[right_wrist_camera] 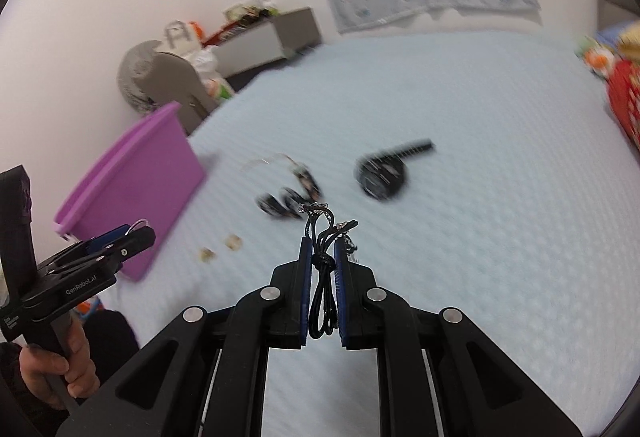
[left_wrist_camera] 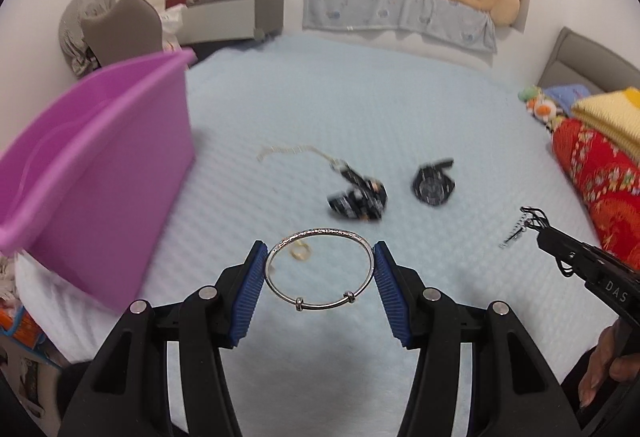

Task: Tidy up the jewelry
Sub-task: 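Carry the necklace in right tool while left tool carries the bangle over the tub, then open right tool dropping the necklace while left tool releases the bangle into the tub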

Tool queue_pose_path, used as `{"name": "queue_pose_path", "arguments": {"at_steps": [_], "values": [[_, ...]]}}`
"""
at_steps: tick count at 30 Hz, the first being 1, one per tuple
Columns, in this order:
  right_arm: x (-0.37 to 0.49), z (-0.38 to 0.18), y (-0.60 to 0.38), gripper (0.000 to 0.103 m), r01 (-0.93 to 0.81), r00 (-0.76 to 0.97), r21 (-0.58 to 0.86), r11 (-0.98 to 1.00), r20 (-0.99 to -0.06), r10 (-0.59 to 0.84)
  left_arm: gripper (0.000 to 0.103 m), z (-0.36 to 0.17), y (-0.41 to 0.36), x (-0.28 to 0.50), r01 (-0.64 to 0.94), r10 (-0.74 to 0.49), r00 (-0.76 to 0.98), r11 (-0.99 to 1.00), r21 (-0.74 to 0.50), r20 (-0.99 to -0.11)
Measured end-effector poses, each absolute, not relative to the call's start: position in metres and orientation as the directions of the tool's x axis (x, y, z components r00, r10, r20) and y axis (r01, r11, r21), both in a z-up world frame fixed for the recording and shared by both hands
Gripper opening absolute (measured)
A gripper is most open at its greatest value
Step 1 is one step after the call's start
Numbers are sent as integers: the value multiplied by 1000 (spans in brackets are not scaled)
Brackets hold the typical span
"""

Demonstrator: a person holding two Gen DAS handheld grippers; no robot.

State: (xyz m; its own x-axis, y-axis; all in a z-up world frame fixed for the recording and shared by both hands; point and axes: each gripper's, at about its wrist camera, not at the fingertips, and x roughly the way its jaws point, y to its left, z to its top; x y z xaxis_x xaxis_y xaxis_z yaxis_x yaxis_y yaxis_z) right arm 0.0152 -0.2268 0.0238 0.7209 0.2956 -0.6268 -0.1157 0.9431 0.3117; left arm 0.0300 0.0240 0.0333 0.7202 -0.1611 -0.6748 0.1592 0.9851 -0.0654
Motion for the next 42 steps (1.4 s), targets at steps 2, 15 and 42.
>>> {"name": "queue_pose_path", "arguments": {"at_steps": [2, 15, 42], "values": [[24, 44, -211, 11, -160, 732, 311, 937, -599, 324, 52, 50, 39, 33, 149, -152, 738, 987, -62, -657], [90, 133, -90, 11, -419, 712, 322, 849, -464, 527, 52, 122, 148, 63, 18, -35, 809, 999, -35, -586], [219, 117, 158, 11, -606, 389, 358, 710, -645, 658, 53, 74, 291, 116, -317, 176, 684, 946, -71, -708]]}}
